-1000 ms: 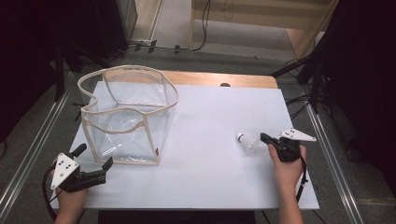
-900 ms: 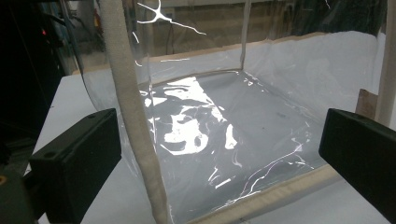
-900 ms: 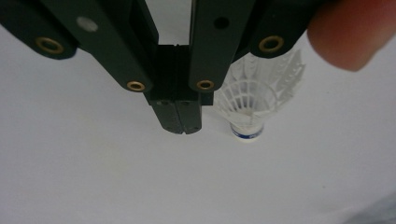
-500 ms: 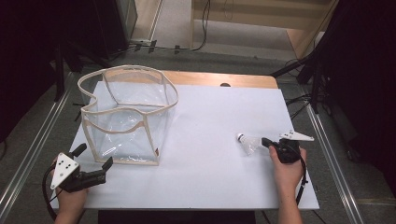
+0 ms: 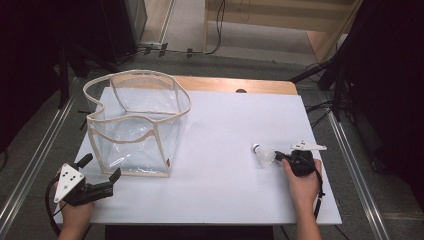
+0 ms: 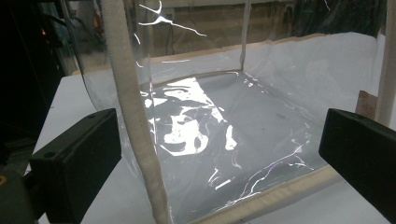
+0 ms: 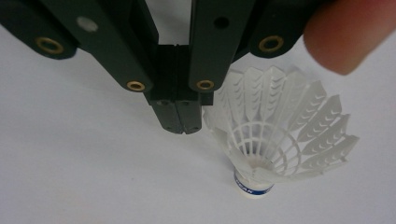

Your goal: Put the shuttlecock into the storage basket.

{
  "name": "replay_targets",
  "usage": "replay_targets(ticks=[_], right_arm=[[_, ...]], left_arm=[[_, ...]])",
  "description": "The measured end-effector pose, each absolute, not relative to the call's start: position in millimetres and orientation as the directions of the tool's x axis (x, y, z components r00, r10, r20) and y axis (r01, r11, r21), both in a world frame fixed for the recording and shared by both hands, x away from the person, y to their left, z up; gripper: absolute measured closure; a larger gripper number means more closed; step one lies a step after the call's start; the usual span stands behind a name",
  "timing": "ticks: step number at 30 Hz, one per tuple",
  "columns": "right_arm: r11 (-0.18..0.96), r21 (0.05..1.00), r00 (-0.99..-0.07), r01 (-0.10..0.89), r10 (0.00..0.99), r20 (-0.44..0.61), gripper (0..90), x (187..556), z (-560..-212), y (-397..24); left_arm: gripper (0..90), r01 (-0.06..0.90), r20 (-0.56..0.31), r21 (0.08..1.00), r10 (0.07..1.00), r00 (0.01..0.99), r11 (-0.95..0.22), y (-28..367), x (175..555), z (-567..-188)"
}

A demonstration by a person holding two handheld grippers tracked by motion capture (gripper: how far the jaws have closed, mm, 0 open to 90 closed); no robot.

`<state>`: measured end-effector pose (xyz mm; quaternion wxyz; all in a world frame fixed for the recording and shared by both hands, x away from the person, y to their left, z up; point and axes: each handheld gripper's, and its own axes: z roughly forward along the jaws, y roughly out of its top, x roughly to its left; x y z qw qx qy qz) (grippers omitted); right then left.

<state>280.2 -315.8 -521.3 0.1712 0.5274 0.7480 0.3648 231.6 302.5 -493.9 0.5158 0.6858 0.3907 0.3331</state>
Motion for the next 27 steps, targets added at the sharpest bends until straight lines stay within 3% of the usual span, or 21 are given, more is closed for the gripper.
replay_targets(ticks=[27], right_arm=[[0.294,0.732,-0.543,0.615,0.83,0.123,87.9,279.7,-515.2,-256.8]], left_arm=[[0.0,0.192,0.05,0.969,0.882,0.47,-0.158,302.7,231.7,-493.8]])
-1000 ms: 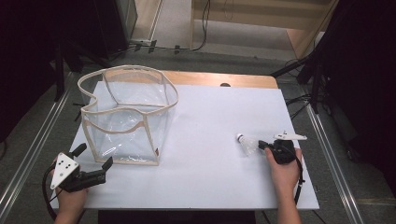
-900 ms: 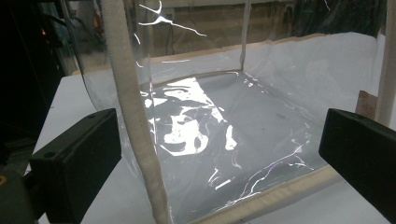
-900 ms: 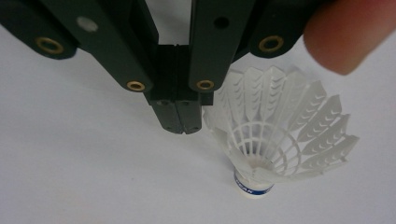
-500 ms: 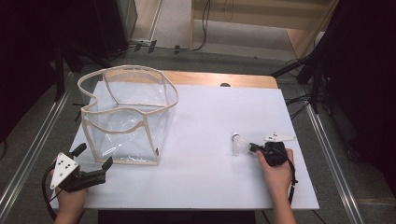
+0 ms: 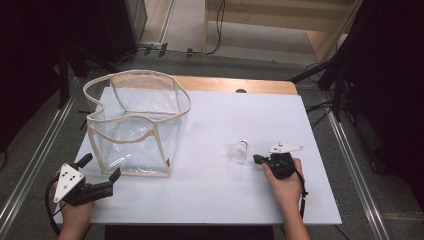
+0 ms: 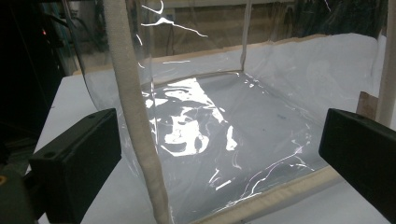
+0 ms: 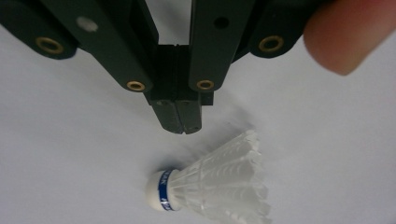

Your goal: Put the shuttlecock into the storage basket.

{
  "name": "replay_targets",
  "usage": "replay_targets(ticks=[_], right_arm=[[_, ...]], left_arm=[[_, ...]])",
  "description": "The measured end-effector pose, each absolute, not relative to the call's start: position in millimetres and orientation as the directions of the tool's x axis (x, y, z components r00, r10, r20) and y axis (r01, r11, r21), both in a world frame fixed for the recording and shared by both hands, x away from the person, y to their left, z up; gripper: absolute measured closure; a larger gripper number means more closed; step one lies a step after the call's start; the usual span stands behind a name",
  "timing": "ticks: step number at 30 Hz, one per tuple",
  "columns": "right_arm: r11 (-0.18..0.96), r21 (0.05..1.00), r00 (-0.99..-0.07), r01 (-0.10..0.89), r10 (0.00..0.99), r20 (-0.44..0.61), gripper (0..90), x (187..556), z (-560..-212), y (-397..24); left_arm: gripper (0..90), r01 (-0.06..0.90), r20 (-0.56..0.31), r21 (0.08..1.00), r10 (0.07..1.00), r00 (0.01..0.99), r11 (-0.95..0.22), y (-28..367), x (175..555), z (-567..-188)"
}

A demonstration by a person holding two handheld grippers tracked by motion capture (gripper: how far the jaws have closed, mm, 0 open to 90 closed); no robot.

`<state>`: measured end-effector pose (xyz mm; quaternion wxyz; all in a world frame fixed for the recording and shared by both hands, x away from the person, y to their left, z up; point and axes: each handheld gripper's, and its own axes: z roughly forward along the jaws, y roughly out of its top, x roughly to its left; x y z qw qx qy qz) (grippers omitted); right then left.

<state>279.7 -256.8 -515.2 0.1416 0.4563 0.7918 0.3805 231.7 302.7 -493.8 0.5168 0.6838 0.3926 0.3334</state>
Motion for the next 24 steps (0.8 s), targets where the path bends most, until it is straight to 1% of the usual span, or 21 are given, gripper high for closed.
replay_targets(ticks=[7,11,18,24], right_arm=[[0.35,0.721,-0.592,0.598,0.799,0.103,87.9,294.1,-517.4,-226.5],[0.369,0.72,-0.61,0.588,0.787,0.095,87.9,299.2,-517.1,-216.0],[0.354,0.732,-0.615,0.582,0.781,0.11,87.9,310.7,-514.7,-208.8],[0.373,0.73,-0.63,0.573,0.77,0.1,87.9,321.2,-511.4,-198.8]], left_arm=[[0.0,0.193,0.051,0.968,0.883,0.467,-0.158,303.0,231.3,-493.8],[0.0,0.193,0.051,0.968,0.882,0.468,-0.158,303.1,231.4,-493.8],[0.0,0.191,0.051,0.969,0.882,0.468,-0.157,303.3,231.4,-493.8],[0.0,0.192,0.052,0.969,0.883,0.467,-0.158,303.4,231.4,-493.7]])
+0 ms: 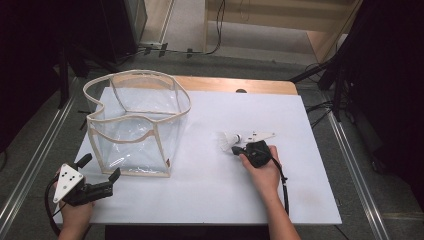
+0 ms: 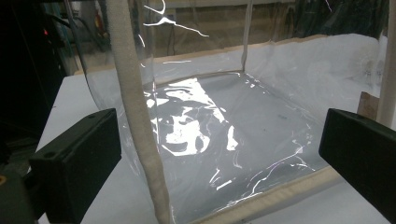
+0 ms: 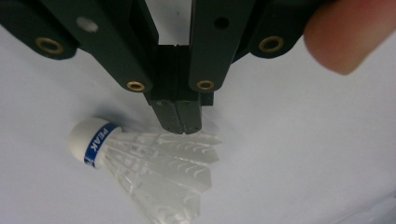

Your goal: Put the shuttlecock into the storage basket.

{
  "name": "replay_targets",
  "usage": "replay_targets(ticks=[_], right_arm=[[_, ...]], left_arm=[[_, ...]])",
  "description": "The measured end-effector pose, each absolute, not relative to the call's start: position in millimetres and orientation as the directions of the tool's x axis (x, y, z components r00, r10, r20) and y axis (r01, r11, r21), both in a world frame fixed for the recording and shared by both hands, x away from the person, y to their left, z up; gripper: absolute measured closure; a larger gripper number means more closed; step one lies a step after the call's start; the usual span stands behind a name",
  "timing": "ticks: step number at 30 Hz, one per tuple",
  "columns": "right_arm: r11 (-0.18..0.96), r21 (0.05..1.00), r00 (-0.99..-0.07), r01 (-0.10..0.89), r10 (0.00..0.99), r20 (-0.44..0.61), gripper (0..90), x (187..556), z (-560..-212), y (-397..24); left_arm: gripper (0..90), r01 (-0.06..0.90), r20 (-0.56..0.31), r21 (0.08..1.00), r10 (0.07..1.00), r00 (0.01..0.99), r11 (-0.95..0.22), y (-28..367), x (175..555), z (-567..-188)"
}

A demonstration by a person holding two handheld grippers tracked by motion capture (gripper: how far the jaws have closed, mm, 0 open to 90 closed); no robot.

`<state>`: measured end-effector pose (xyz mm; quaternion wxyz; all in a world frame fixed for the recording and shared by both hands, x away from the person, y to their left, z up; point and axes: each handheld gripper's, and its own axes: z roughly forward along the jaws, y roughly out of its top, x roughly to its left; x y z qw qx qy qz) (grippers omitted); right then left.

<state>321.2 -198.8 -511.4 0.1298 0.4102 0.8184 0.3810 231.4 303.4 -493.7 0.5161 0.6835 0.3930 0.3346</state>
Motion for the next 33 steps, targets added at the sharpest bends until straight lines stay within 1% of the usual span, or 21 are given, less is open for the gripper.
replay_targets(ticks=[13,19,22,27,30,33], right_arm=[[0.421,0.716,-0.654,0.557,0.753,0.066,87.9,348.4,-497.6,-179.9],[0.456,0.702,-0.663,0.547,0.748,0.03,87.9,363.7,-492.0,-175.2],[0.45,0.704,-0.659,0.549,0.751,0.034,87.9,372.0,-487.9,-175.1],[0.453,0.702,-0.664,0.549,0.747,0.037,87.5,371.9,-482.1,-176.5],[0.449,0.719,-0.674,0.531,0.738,0.038,81.3,369.4,-475.4,-181.5],[0.432,0.736,-0.687,0.521,0.724,0.062,71.0,367.8,-468.7,-188.7]], left_arm=[[0.0,0.192,0.049,0.969,0.882,0.469,-0.156,304.5,231.3,-493.4],[0.0,0.193,0.048,0.969,0.882,0.468,-0.155,304.7,231.2,-493.4],[0.0,0.193,0.049,0.969,0.883,0.467,-0.156,304.6,231.2,-493.4],[0.0,0.192,0.042,0.97,0.883,0.467,-0.147,305.1,231.1,-493.4],[0.0,0.192,0.041,0.971,0.883,0.468,-0.146,305.0,231.2,-493.4],[0.0,0.192,0.043,0.97,0.883,0.468,-0.149,304.8,230.9,-493.4]])
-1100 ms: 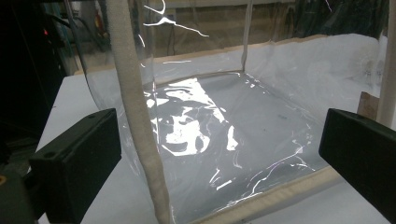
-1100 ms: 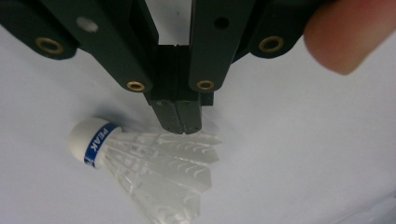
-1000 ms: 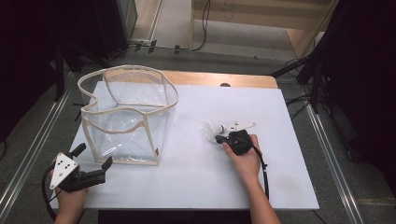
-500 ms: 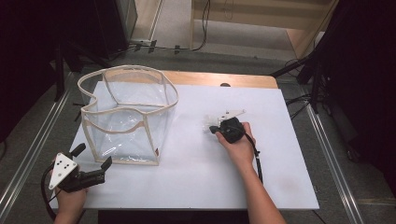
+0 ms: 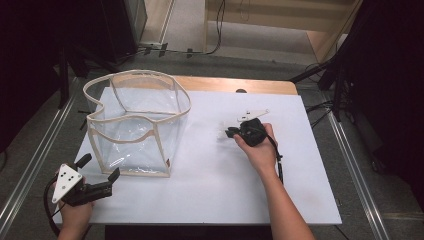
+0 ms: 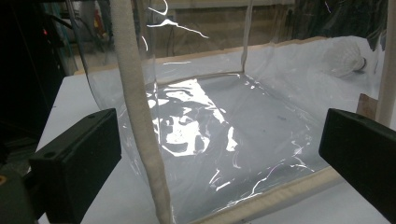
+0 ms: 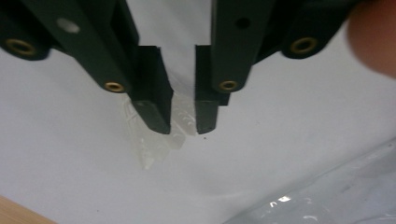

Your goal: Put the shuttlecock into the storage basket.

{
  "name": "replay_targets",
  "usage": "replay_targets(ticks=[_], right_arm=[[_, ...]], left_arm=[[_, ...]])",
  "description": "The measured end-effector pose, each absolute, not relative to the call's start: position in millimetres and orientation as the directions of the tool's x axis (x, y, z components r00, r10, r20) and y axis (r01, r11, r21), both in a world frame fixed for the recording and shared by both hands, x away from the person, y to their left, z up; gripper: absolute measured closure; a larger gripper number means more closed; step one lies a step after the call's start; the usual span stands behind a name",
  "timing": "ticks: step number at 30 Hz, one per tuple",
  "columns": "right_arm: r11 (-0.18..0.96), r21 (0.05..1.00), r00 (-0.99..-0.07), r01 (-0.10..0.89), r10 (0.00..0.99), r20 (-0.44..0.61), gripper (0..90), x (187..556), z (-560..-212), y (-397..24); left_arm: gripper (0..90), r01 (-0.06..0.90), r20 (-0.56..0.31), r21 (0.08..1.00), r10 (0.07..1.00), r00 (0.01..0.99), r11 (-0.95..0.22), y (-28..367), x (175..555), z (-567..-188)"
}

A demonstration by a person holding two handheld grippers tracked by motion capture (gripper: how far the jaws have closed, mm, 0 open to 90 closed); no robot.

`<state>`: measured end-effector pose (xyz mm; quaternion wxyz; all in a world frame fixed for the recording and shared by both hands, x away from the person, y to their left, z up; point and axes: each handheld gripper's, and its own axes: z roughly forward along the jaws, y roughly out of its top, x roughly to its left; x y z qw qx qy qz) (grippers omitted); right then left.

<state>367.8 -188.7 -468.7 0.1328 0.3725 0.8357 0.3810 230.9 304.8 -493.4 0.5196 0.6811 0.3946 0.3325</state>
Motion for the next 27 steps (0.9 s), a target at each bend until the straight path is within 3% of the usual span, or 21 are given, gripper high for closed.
replay_targets(ticks=[1,2,4,10,11,14,16,21,26,27], right_arm=[[0.433,0.736,-0.693,0.52,0.718,0.068,66.2,368.3,-467.0,-190.5],[0.439,0.74,-0.701,0.509,0.711,0.06,54.8,367.8,-463.3,-193.3],[0.437,0.744,-0.697,0.505,0.715,0.052,51.0,367.3,-461.7,-194.0],[0.441,0.734,-0.678,0.516,0.734,0.035,12.8,370.7,-451.7,-202.9],[0.441,0.731,-0.67,0.52,0.742,0.029,10.2,371.7,-450.7,-204.3],[0.469,0.719,-0.679,0.512,0.735,0.004,7.6,374.1,-448.1,-205.9],[0.527,0.684,-0.706,0.505,0.708,-0.024,0.0,376.2,-449.0,-204.7],[0.637,0.631,-0.779,0.442,0.622,-0.082,0.0,382.2,-453.2,-208.7],[0.685,0.586,-0.817,0.432,0.573,-0.068,0.0,390.1,-462.5,-211.0],[0.695,0.57,-0.819,0.439,0.57,-0.064,3.4,392.3,-466.5,-210.6]], left_arm=[[0.0,0.192,0.042,0.97,0.883,0.468,-0.148,304.8,230.9,-493.4],[0.0,0.193,0.042,0.97,0.883,0.467,-0.148,304.8,230.9,-493.4],[0.0,0.193,0.044,0.97,0.883,0.467,-0.151,304.8,230.9,-493.3],[0.0,0.193,0.045,0.969,0.883,0.467,-0.152,304.8,231.0,-493.4],[0.0,0.193,0.044,0.97,0.883,0.467,-0.151,304.8,231.0,-493.4],[0.0,0.192,0.043,0.97,0.883,0.467,-0.149,304.8,230.9,-493.4],[0.0,0.192,0.042,0.97,0.883,0.467,-0.147,304.9,231.0,-493.4],[0.0,0.192,0.041,0.97,0.883,0.468,-0.147,305.1,231.2,-493.4],[0.0,0.192,0.042,0.97,0.883,0.467,-0.148,305.4,231.2,-493.3],[0.0,0.192,0.042,0.97,0.883,0.467,-0.148,305.4,231.3,-493.3]])
